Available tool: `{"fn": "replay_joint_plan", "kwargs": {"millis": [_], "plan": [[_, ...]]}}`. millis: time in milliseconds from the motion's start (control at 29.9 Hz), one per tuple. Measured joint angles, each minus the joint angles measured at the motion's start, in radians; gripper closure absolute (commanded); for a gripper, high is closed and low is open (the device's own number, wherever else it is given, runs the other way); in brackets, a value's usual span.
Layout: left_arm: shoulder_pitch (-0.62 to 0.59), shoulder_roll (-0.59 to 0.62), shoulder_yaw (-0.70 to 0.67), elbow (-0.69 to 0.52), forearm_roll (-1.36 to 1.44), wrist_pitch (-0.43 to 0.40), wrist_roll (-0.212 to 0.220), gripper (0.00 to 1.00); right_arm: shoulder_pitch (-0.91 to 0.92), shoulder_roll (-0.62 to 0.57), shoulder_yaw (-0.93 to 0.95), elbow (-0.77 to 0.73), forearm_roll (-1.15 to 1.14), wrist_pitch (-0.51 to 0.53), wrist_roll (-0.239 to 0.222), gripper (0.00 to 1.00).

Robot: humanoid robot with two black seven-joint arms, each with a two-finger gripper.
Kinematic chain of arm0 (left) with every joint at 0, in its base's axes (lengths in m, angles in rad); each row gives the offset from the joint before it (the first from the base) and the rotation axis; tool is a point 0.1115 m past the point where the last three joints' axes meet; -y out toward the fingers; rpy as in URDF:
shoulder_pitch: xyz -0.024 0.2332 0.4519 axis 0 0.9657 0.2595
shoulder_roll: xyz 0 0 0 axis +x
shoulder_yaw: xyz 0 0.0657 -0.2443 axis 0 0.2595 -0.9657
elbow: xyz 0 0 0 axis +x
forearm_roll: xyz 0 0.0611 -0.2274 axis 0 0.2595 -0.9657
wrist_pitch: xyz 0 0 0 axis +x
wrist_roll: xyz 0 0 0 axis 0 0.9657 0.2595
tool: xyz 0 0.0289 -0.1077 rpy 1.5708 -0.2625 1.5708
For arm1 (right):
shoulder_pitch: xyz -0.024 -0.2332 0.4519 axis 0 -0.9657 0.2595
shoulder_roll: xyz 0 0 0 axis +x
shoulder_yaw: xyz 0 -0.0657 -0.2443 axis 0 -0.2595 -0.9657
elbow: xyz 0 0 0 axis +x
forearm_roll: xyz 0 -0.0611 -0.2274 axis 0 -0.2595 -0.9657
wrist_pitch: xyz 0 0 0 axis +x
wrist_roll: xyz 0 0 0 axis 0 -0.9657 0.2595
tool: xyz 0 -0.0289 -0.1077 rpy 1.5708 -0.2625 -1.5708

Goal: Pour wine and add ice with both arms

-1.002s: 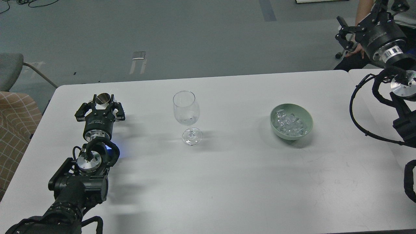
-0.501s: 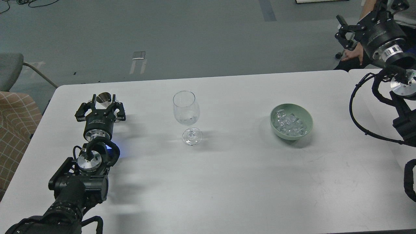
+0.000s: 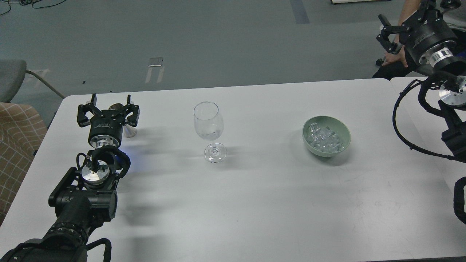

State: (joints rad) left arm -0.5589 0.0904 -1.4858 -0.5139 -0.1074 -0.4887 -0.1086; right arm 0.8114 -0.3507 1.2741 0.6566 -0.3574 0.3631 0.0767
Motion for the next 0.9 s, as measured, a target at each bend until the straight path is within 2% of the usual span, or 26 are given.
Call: {"fn": "replay_joint_plan", "kwargs": {"millis": [167,301,401,501,601,701,902], "plan": [[0.000,0.040,0.002,-0.090,0.004,0.000,0.012,0.02,-0.003,0.000,0.008,0.016,0.003,0.002,0.000,0.00],[0.019,0.088,0.033,-0.248,0.007,0.000,0.014,0.02,-0.009,-0.002,0.019,0.037,0.006,0.002,0.003,0.00],[0.019,0.118,0.078,-0.314,0.007,0.000,0.010,0.02,-0.009,-0.002,0.033,0.062,0.007,-0.003,0.003,0.00],[-0.025,0.141,0.098,-0.328,0.007,0.004,0.006,0.02,-0.004,0.001,0.044,0.085,0.007,-0.006,0.003,0.00],[-0.074,0.187,0.104,-0.327,0.007,0.059,0.003,0.02,0.001,0.001,0.047,0.093,0.007,-0.006,0.003,0.00],[-0.124,0.236,0.149,-0.317,0.008,0.074,0.007,0.02,0.009,-0.001,0.047,0.097,0.007,-0.006,0.005,0.00],[-0.272,0.259,0.246,-0.260,0.006,0.083,0.068,0.02,0.026,-0.005,0.034,0.112,0.002,-0.001,0.005,0.00]]}}
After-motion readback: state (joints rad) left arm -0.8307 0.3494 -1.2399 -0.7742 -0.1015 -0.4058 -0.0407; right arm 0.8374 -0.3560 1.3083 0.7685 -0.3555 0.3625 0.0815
